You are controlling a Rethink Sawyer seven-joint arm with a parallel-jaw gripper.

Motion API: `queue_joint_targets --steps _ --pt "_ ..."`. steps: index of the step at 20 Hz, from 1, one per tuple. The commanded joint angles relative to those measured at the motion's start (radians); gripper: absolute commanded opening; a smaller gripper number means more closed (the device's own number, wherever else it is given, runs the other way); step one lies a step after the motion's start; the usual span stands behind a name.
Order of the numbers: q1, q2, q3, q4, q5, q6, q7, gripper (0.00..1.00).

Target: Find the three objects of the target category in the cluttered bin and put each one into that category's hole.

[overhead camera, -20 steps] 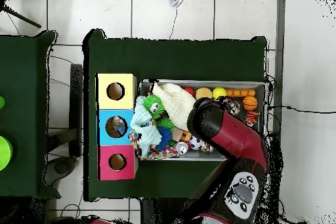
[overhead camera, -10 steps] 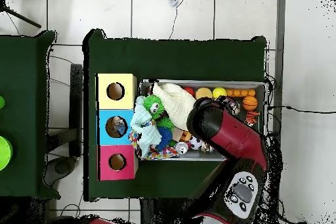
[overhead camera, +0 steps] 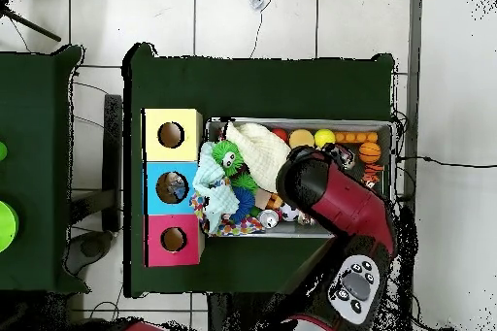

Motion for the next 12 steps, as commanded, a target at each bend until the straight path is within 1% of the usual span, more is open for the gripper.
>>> queue_joint_targets --steps 1,2,4,7,9,11,12 --pt "0.010 0.050 0.066 0.010 0.036 -0.009 0.104 0.00" --pt "0.016 0.056 0.058 0.005 0.037 -0.008 0.107 0.00" --pt "0.005 0.043 0.073 0.014 0.036 -0.008 0.098 0.00" --pt "0.010 0.046 0.067 0.015 0.040 -0.010 0.107 0.00" --pt "0.025 0.059 0.050 0.014 0.061 -0.020 0.142 0.00" --pt "0.066 0.089 -0.005 0.003 0.098 -0.017 0.207 0.00" --pt "0.062 0.070 0.004 0.011 0.101 -0.001 0.197 0.00"
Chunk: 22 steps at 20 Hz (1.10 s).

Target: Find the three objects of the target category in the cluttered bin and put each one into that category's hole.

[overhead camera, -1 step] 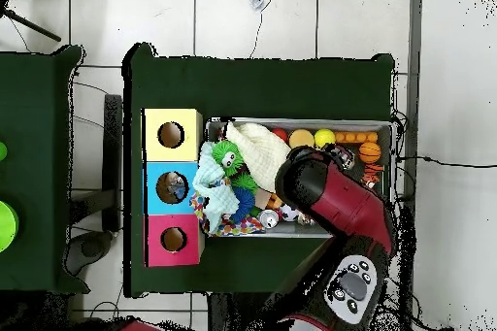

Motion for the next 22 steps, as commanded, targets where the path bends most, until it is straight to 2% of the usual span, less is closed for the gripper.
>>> queue_joint_targets --steps 1,5,7,9,13,22 --pt "0.040 0.039 0.031 0.020 0.086 0.015 0.186 0.00" --pt "0.018 -0.075 0.051 0.020 0.070 0.148 0.093 0.00" --pt "0.016 -0.089 0.046 -0.011 0.068 0.195 0.082 0.00" --pt "-0.004 -0.088 0.089 -0.029 0.082 0.185 0.077 0.00" --pt "-0.004 -0.048 0.096 -0.069 0.103 0.162 0.099 0.00" --pt "-0.066 -0.103 0.115 -0.082 0.061 0.170 -0.012 0.00"
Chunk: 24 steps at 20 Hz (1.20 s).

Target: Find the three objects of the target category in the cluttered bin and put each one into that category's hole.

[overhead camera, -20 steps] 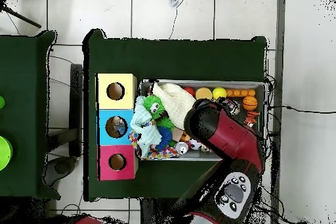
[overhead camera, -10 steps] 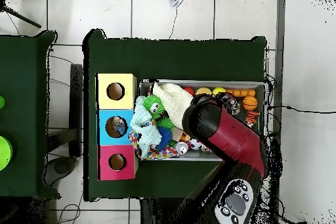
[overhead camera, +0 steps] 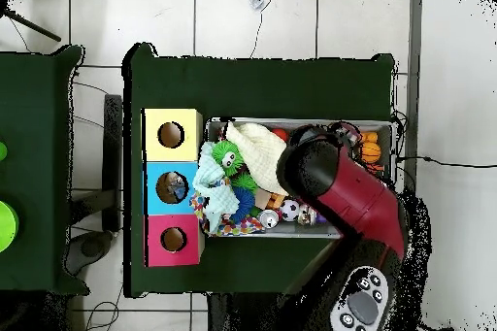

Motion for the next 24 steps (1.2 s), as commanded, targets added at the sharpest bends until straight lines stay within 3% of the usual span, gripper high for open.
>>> queue_joint_targets --steps 1,10,13,19,24 --pt "-0.068 -0.019 0.124 -0.041 -0.001 0.127 -0.013 0.00" --pt "-0.102 -0.045 0.188 -0.109 0.016 0.215 -0.015 0.00" --pt "-0.100 -0.035 0.176 -0.118 0.005 0.212 -0.007 0.00" --pt "-0.089 -0.081 0.128 -0.143 -0.030 0.370 -0.021 0.00" --pt "-0.095 -0.088 0.103 -0.183 -0.068 0.430 -0.059 0.00"
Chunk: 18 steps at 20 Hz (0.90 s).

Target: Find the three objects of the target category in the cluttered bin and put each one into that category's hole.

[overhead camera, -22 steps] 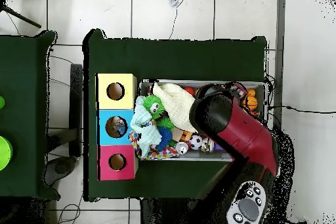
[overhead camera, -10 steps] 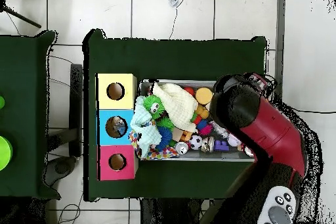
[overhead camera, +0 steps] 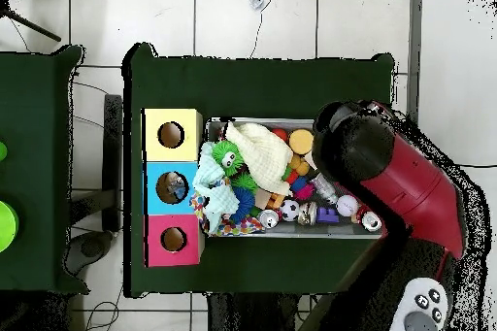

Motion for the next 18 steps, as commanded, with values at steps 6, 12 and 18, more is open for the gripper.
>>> queue_joint_targets --steps 6,12,18 --pt "-0.042 -0.054 0.005 -0.200 -0.203 0.467 -0.216 0.00" --pt "-0.120 -0.013 0.041 -0.537 -0.335 0.816 -0.394 0.00" --pt "-0.180 0.086 0.086 -0.843 -0.407 1.037 -0.480 0.00"
